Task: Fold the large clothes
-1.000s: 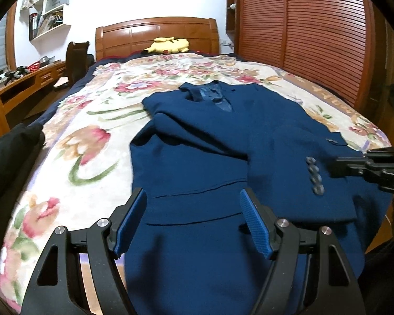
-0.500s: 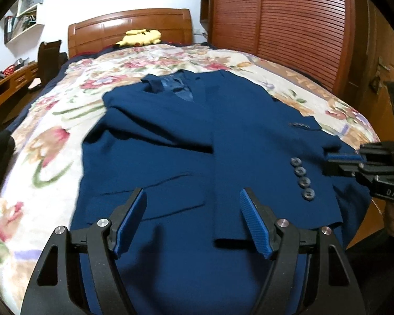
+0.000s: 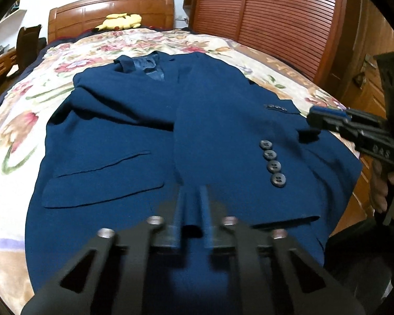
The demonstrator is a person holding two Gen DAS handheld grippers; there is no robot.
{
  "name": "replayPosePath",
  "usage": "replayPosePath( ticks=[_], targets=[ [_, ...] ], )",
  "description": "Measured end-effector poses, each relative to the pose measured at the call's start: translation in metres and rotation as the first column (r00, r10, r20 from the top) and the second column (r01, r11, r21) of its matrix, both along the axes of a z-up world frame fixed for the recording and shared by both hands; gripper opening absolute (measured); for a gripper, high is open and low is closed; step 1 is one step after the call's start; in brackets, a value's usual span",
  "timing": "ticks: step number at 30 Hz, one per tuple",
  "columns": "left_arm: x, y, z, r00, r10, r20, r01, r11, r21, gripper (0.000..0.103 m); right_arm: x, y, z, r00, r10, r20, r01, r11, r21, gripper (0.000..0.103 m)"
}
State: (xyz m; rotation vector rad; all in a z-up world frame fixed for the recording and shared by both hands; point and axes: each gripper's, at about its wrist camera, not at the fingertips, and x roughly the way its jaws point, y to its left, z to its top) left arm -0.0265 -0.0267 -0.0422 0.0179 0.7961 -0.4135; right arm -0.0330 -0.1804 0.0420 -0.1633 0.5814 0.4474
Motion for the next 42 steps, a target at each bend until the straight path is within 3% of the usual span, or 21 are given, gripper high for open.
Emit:
replayPosePath(
  ticks=[5, 9, 12, 19, 23, 27, 28, 30, 42],
  targets=[
    [-0.002, 0.004, 0.019, 0.999, 0.001, 0.041, -0.002, 1.000, 0.017, 0.004, -0.004, 0.001, -0.002, 1.000, -0.026, 0.015, 0.026, 1.000, 0.005, 0.028],
    [0.003, 0.026, 0.049, 0.990, 0.081, 0.116, -0.086, 0.996, 0.034, 0.004, -0.008, 0.003, -0.003, 1.000, -0.017, 0.021, 0.017, 1.000, 0.004, 0.028],
    [0.012, 0.031, 0.059, 0.986, 0.096, 0.139, -0.109, 0.990, 0.089, 0.004, -0.012, 0.004, -0.003, 1.000, -0.003, 0.026, 0.003, 1.000, 0.003, 0.028],
    [0.027, 0.053, 0.068, 0.967, 0.179, 0.180, -0.202, 0.972, 0.119, 0.005, -0.010, -0.004, -0.003, 1.000, 0.003, 0.031, -0.003, 1.000, -0.005, 0.028],
    [0.023, 0.063, 0.063, 0.962, 0.204, 0.182, -0.224, 0.970, 0.097, 0.013, -0.010, -0.004, -0.003, 0.999, 0.009, 0.036, -0.008, 1.000, -0.014, 0.028],
    [0.012, 0.072, 0.059, 0.956, 0.210, 0.203, -0.226, 0.972, 0.059, 0.052, -0.013, -0.004, -0.003, 0.999, 0.016, 0.046, -0.015, 1.000, -0.021, 0.028],
    [0.009, 0.075, 0.058, 0.958, 0.204, 0.201, -0.217, 0.975, 0.041, 0.070, -0.014, -0.003, -0.004, 0.999, 0.017, 0.049, -0.016, 1.000, -0.023, 0.028],
    [0.003, 0.079, 0.056, 0.954, 0.214, 0.210, -0.225, 0.974, 0.029, 0.086, -0.014, -0.001, -0.004, 0.999, 0.019, 0.051, -0.018, 0.999, -0.032, 0.028],
    [-0.027, 0.093, 0.029, 0.954, 0.249, 0.167, -0.259, 0.965, 0.036, 0.086, -0.011, 0.003, -0.008, 0.998, 0.030, 0.049, -0.028, 0.998, -0.053, 0.028]
  ],
)
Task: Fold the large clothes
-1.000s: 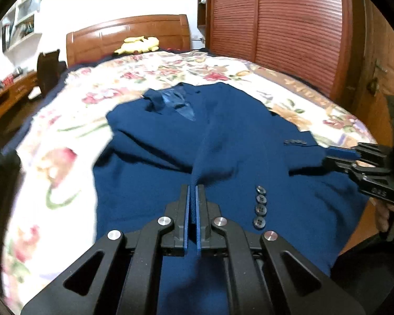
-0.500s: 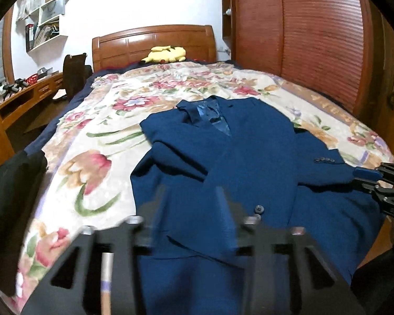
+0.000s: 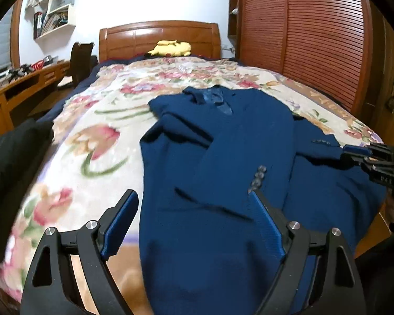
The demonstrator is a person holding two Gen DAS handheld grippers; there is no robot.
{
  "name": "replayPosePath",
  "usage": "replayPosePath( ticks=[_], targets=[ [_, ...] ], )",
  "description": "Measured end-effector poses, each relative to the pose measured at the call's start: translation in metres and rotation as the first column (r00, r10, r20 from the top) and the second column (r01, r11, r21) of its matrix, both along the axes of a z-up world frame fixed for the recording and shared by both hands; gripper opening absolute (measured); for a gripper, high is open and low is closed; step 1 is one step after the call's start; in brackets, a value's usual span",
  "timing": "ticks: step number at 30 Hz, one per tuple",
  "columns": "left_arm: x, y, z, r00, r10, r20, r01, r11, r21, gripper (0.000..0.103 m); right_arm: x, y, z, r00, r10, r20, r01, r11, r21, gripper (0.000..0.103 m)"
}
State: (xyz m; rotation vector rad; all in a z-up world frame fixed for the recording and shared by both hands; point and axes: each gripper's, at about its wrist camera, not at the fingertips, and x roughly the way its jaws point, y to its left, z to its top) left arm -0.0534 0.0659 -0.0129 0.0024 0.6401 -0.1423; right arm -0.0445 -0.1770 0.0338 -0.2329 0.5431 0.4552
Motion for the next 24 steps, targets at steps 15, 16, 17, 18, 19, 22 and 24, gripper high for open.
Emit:
replayPosePath(
  ticks=[15, 16, 17, 18, 19, 22, 24],
  targets=[
    [-0.024, 0.027, -0.024, 0.999, 0.049, -0.023, -0.049, 0.999, -0.007, 0.086, 0.000, 0.003, 0.007, 0.998, 0.061, 0.018, -0.061, 0.998, 0.006, 0.063],
    [-0.025, 0.028, -0.025, 0.998, 0.050, -0.023, -0.050, 0.999, -0.004, 0.086, 0.002, 0.002, 0.008, 0.998, 0.057, 0.018, -0.057, 0.998, -0.005, 0.063],
    [-0.027, 0.029, -0.026, 0.998, 0.052, -0.022, -0.052, 0.999, -0.001, 0.086, 0.003, 0.001, 0.010, 0.998, 0.053, 0.016, -0.053, 0.999, -0.009, 0.063],
    [-0.029, 0.030, -0.027, 0.998, 0.054, -0.020, -0.054, 0.999, 0.000, 0.086, 0.003, -0.002, 0.012, 0.999, 0.049, 0.015, -0.049, 0.999, -0.012, 0.063],
    [-0.031, 0.031, -0.028, 0.998, 0.054, -0.020, -0.054, 0.999, -0.004, 0.086, 0.003, -0.005, 0.012, 0.999, 0.045, 0.018, -0.044, 0.999, -0.022, 0.063],
    [-0.033, 0.034, -0.031, 0.998, 0.058, -0.027, -0.058, 0.998, -0.015, 0.086, 0.003, -0.016, 0.011, 1.000, 0.015, 0.009, -0.014, 0.998, -0.059, 0.063],
    [-0.035, 0.036, -0.034, 0.998, 0.059, -0.031, -0.059, 0.998, -0.017, 0.086, 0.003, -0.027, 0.009, 1.000, -0.004, 0.003, 0.004, 0.997, -0.076, 0.063]
  ],
)
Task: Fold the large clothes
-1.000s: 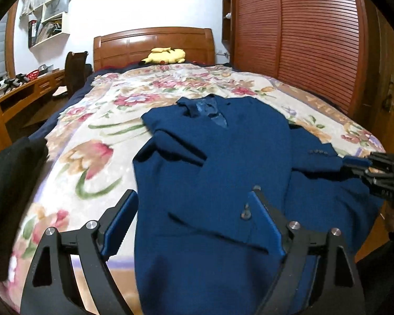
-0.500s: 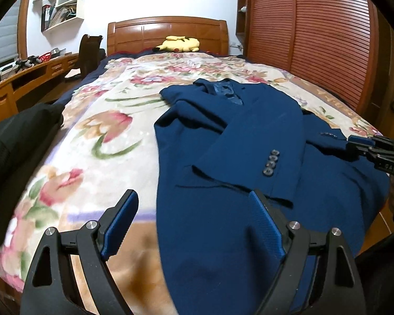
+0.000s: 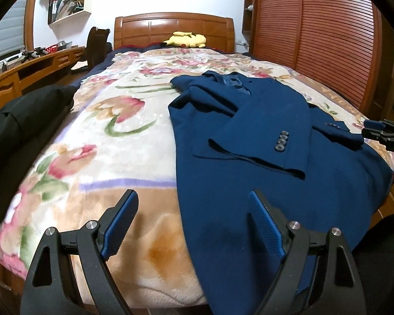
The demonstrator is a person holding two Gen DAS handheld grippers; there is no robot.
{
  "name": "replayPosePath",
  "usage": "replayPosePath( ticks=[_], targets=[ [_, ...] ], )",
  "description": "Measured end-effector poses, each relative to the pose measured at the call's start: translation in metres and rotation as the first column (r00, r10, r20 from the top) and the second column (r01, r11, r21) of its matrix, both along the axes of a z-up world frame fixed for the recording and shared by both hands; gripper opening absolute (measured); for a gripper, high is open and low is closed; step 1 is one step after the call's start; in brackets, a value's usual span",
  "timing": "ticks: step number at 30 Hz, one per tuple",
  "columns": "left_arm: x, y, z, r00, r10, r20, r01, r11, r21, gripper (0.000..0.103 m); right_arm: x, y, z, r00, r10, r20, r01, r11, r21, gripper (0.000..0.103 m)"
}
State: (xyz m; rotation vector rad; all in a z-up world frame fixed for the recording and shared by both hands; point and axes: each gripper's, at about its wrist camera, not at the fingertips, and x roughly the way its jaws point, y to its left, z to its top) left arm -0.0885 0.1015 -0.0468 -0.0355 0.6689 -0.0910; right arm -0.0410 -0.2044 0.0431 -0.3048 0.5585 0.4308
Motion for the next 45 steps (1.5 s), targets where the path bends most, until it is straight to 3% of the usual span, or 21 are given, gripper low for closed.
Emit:
replayPosePath(
  ticks=[11, 18, 29, 30, 33, 36, 37, 40, 45],
  targets=[
    [-0.015, 0.004, -0.011, 1.000, -0.004, -0.007, 0.004, 1.000, -0.021, 0.086, 0.011, -0.086, -0.011, 0.980, -0.181, -0.084, 0.179, 0.983, -0.031, 0.063],
    [-0.022, 0.000, -0.015, 1.000, -0.018, -0.007, 0.018, 1.000, 0.005, 0.086, 0.011, -0.109, -0.019, 0.969, -0.191, -0.158, 0.195, 0.981, 0.008, 0.063],
    [-0.045, -0.010, -0.022, 0.998, -0.057, 0.000, 0.057, 0.998, 0.005, 0.044, -0.016, -0.097, -0.035, 0.975, -0.037, -0.218, 0.039, 0.999, 0.003, 0.063],
    [-0.046, -0.013, -0.021, 0.998, -0.069, -0.005, 0.069, 0.998, 0.004, 0.036, -0.017, -0.093, -0.036, 0.979, -0.041, -0.201, 0.038, 0.999, -0.019, 0.063],
    [-0.046, -0.023, -0.016, 0.994, -0.104, -0.020, 0.104, 0.995, 0.011, 0.012, -0.022, -0.087, -0.035, 0.984, -0.021, -0.177, 0.018, 1.000, -0.017, 0.050],
    [-0.043, -0.034, -0.003, 0.991, -0.132, -0.035, 0.133, 0.989, 0.057, 0.007, -0.027, -0.083, -0.033, 0.989, -0.014, -0.147, 0.007, 0.999, -0.045, 0.019],
    [-0.043, -0.036, 0.004, 0.989, -0.147, -0.024, 0.148, 0.987, 0.057, 0.007, -0.027, -0.080, -0.030, 0.991, -0.008, -0.137, 0.001, 0.999, -0.051, 0.014],
    [-0.047, -0.044, 0.040, 0.981, -0.190, 0.040, 0.189, 0.981, 0.039, 0.006, -0.035, -0.075, -0.016, 0.996, 0.013, -0.087, -0.018, 0.999, -0.049, 0.009],
    [-0.045, -0.060, 0.101, 0.966, -0.208, 0.155, 0.202, 0.978, 0.054, 0.006, -0.047, -0.070, 0.023, 0.999, 0.038, 0.025, -0.039, 0.999, 0.029, 0.007]
  ],
)
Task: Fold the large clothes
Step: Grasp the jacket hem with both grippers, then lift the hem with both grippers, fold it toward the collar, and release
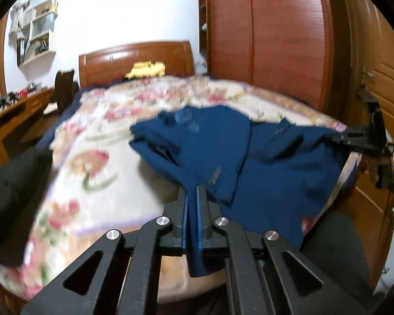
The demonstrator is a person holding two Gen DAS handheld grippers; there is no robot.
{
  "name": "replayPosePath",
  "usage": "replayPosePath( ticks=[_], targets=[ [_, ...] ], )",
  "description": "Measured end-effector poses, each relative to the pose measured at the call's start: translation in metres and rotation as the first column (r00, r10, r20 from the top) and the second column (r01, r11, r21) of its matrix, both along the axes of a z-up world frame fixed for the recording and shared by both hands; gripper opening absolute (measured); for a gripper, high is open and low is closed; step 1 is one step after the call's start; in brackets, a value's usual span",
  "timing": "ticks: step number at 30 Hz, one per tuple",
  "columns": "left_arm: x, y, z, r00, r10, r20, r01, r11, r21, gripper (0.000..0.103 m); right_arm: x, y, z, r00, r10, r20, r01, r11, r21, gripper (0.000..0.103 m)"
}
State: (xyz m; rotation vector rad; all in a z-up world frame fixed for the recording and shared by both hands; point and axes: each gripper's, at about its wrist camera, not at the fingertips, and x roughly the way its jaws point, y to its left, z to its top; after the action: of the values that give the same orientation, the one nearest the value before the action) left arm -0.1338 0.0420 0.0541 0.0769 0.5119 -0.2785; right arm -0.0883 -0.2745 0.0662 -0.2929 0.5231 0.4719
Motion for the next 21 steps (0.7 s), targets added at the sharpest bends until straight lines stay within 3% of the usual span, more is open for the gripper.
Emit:
replayPosePath(
  ticks=[8, 21],
  targets=[
    [0.002, 0.007, 0.057, 0.995, 0.013, 0.101, -0.003, 0.996, -0.093, 0.005, -0.020, -0.001, 0.039, 0.995, 0.024, 0.102, -0.028, 0.999, 0.039, 0.004],
    [-0.020, 0.005, 0.129, 0.972, 0.017, 0.235, 0.007, 0.995, -0.100, 0.005, -0.068, -0.025, 0.092, 0.964, 0.023, 0.264, -0.055, 0.992, 0.114, 0.003]
  ],
)
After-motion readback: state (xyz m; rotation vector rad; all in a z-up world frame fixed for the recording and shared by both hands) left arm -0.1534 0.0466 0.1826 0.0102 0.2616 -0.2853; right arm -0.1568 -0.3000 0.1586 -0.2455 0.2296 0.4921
